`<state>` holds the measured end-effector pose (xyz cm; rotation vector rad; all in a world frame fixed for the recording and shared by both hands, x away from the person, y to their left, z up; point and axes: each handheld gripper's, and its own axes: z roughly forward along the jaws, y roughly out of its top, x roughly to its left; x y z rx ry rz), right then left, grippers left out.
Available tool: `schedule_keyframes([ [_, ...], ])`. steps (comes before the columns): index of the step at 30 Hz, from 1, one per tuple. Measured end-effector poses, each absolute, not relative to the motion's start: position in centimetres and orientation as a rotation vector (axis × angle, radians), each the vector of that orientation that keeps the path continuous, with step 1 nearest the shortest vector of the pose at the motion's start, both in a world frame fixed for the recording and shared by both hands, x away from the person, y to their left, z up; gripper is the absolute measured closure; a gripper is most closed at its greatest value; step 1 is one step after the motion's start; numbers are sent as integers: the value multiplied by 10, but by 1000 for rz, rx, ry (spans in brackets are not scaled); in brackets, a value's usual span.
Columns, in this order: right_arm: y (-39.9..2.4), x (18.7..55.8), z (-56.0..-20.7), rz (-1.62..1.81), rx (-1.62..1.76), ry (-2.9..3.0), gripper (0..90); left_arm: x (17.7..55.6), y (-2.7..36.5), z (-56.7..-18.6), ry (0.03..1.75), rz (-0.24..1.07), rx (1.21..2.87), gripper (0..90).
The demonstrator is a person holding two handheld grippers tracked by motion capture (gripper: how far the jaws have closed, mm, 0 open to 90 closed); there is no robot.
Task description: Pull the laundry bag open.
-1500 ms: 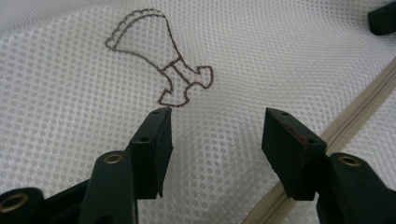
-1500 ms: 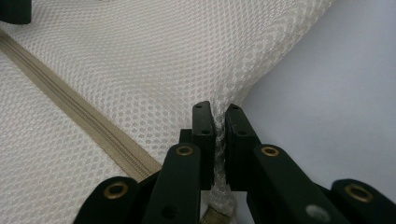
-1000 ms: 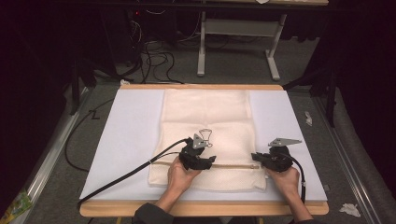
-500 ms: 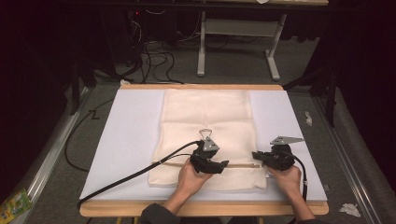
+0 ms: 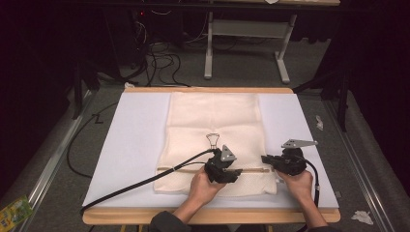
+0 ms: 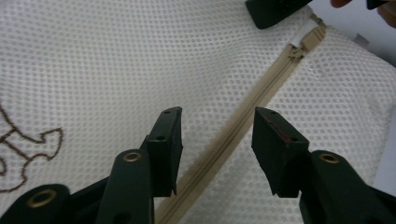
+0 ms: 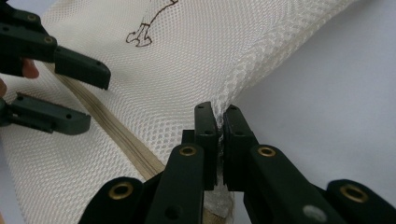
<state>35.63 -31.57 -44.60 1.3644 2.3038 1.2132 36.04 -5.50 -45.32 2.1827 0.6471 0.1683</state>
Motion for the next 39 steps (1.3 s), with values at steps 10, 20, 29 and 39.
schedule_keyframes([
  [10,-317,356,-445,1262,1367,2288,876,354,-70,-457,608,173,2212,567],
  [20,-315,356,-442,1291,1364,2282,876,350,-81,-457,570,166,2217,615],
  [29,-310,357,-438,1301,1354,2280,877,354,-84,-460,579,157,2208,652],
  [39,-305,358,-431,1303,1338,2280,877,353,-83,-457,562,148,2178,680],
])
